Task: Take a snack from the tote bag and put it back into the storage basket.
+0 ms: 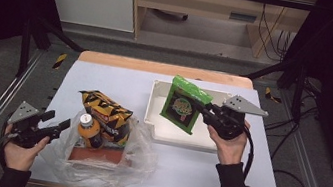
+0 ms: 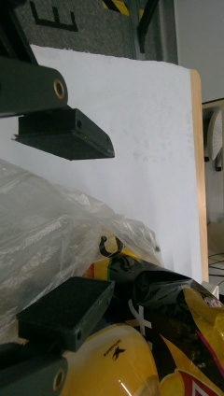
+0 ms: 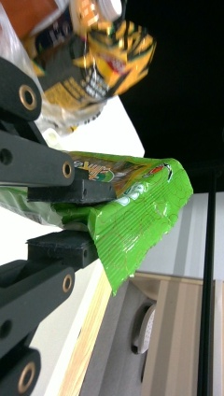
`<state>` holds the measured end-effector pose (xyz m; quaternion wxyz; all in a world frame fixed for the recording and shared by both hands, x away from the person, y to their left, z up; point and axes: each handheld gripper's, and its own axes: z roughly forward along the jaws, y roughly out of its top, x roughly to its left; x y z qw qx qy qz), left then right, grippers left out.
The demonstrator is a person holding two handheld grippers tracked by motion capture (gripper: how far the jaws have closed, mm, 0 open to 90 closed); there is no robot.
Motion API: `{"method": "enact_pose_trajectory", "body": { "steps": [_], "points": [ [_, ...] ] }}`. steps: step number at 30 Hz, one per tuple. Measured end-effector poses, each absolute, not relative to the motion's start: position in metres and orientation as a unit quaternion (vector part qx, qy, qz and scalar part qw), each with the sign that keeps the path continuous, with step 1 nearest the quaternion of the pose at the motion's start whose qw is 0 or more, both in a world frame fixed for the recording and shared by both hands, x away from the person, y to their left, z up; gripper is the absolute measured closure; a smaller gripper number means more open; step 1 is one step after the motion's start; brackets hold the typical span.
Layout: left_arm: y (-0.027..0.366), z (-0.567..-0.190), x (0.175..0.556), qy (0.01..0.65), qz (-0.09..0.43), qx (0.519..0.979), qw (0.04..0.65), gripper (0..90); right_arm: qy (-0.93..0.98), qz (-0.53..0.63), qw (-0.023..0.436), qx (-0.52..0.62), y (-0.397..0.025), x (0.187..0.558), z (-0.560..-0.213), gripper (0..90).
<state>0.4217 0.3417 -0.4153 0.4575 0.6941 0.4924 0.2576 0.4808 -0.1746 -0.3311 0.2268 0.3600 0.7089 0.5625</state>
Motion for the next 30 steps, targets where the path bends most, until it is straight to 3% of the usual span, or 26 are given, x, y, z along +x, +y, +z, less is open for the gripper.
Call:
{"method": "enact_pose_trajectory", "body": {
  "steps": [30],
  "points": [
    [0.343,-0.416,0.422,0.492,0.258,0.693,0.458,29.8,0.727,0.519,0.245,0.378,-0.148,0.564,-0.382,76.5]
  ]
}}
